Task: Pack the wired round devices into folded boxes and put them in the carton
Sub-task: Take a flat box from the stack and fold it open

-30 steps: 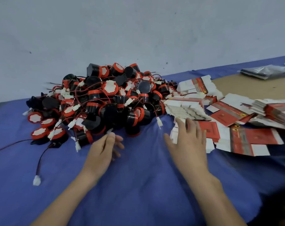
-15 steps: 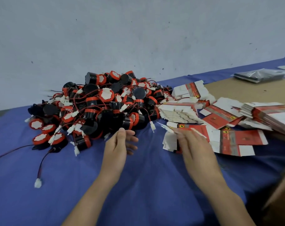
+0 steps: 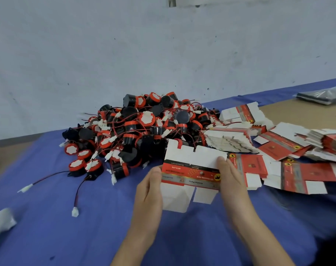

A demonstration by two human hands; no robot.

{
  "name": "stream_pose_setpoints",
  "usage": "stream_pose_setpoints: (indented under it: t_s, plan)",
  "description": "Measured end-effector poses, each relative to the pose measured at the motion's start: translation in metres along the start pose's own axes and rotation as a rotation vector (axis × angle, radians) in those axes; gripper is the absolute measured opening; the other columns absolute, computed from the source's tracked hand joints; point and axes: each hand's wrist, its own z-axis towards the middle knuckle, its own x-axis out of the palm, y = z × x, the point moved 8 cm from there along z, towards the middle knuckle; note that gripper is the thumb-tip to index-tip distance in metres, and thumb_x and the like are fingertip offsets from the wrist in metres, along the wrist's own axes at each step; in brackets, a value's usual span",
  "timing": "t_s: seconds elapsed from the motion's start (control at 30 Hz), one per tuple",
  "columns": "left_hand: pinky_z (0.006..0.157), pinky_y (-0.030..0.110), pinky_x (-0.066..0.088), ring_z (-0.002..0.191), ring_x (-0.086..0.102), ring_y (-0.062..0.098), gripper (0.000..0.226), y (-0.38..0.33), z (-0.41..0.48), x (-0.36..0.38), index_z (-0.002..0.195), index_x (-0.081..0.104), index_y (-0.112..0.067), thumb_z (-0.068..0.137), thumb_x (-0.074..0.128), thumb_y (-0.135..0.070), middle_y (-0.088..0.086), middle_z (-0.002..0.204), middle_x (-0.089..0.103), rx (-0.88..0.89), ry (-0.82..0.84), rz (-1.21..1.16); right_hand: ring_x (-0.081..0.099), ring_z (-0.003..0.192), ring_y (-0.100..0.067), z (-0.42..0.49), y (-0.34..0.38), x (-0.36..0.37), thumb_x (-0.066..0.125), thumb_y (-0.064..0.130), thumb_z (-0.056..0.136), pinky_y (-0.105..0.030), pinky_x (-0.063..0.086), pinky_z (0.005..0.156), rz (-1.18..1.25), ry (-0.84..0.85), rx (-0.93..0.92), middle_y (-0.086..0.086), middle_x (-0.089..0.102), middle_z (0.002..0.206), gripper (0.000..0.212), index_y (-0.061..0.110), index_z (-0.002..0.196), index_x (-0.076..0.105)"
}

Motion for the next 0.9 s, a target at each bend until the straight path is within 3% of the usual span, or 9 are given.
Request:
stream_pose_setpoints:
  t_s: [0.03, 0.13, 0.23, 0.4, 0.47, 0.63, 0.77, 0.9]
  plan:
    - [0.061, 0.004, 0.047, 0.083, 0.068, -0.005, 0.043, -0.002, -0.001, -0.003, 0.091, 0.072, -0.045, 0.106, 0.031, -0.042, -0.016, 0.092, 0.075, 0.011, 0.020, 0.012, 0.057, 0.055, 0.013, 0.003, -0.004, 0.005, 0.047, 0.036, 0.106, -0.005, 0.043, 0.048, -0.016, 0.011, 0.003, 0.018, 0.065, 0.071, 0.029, 0.019, 0.086, 0.060]
    - [0.067, 0.003, 0.047, 0.091, 0.066, -0.009, 0.031, -0.005, -0.005, -0.005, 0.099, 0.064, -0.057, 0.101, 0.034, -0.052, -0.025, 0.099, 0.072, 0.076, 0.048, 0.103, 0.057, 0.055, 0.014, 0.006, -0.008, 0.025, 0.057, 0.040, 0.101, -0.004, 0.039, 0.047, -0.067, 0.052, -0.040, 0.023, 0.061, 0.060, 0.023, 0.027, 0.085, 0.046]
    - [0.075, 0.004, 0.047, 0.101, 0.064, -0.011, 0.016, -0.004, -0.008, -0.009, 0.112, 0.054, -0.060, 0.100, 0.046, -0.053, -0.030, 0.109, 0.068, 0.174, 0.067, 0.247, 0.063, 0.067, 0.014, 0.008, -0.010, 0.042, 0.064, 0.041, 0.095, -0.003, 0.043, 0.053, -0.049, 0.084, -0.083, 0.028, 0.067, 0.071, 0.020, 0.027, 0.101, 0.051]
    - [0.083, 0.000, 0.042, 0.111, 0.059, -0.013, 0.028, -0.007, -0.012, -0.022, 0.122, 0.047, -0.065, 0.101, 0.045, -0.047, -0.036, 0.119, 0.062, 0.289, 0.053, 0.445, 0.060, 0.078, 0.024, 0.004, -0.009, 0.063, 0.067, 0.029, 0.094, 0.003, 0.041, 0.060, -0.041, 0.169, -0.154, 0.041, 0.066, 0.080, 0.021, 0.042, 0.103, 0.052]
    - [0.084, 0.003, 0.045, 0.110, 0.059, -0.013, 0.028, -0.005, -0.012, -0.030, 0.123, 0.047, -0.063, 0.101, 0.045, -0.046, -0.035, 0.120, 0.062, 0.291, 0.030, 0.452, 0.063, 0.081, 0.019, 0.005, -0.012, 0.062, 0.069, 0.028, 0.093, 0.001, 0.043, 0.063, -0.036, 0.159, -0.154, 0.036, 0.069, 0.082, 0.024, 0.042, 0.103, 0.053]
    - [0.087, 0.031, 0.056, 0.108, 0.058, -0.003, 0.036, 0.007, -0.016, -0.033, 0.119, 0.031, -0.071, 0.102, 0.045, -0.043, -0.031, 0.118, 0.057, 0.267, 0.032, 0.605, 0.063, 0.081, 0.018, 0.004, -0.023, 0.064, 0.067, 0.022, 0.095, -0.001, 0.044, 0.063, -0.088, 0.175, -0.162, 0.037, 0.068, 0.081, 0.027, 0.041, 0.103, 0.051]
    - [0.091, 0.027, 0.055, 0.119, 0.056, -0.004, 0.050, 0.005, -0.017, -0.034, 0.129, 0.027, -0.064, 0.097, 0.057, -0.039, -0.031, 0.130, 0.053, 0.296, -0.025, 0.566, 0.067, 0.094, 0.005, -0.003, -0.021, 0.069, 0.063, 0.019, 0.097, -0.006, 0.048, 0.073, -0.108, 0.229, -0.208, 0.020, 0.073, 0.099, 0.023, 0.036, 0.112, 0.061]
    - [0.093, 0.032, 0.055, 0.123, 0.056, 0.004, 0.062, 0.009, -0.013, -0.037, 0.138, 0.030, -0.052, 0.085, 0.060, -0.061, -0.024, 0.136, 0.050, 0.245, -0.030, 0.418, 0.066, 0.108, -0.003, -0.013, -0.018, 0.080, 0.053, 0.022, 0.093, -0.011, 0.051, 0.083, -0.083, 0.360, -0.268, 0.013, 0.071, 0.114, 0.034, 0.034, 0.123, 0.062]
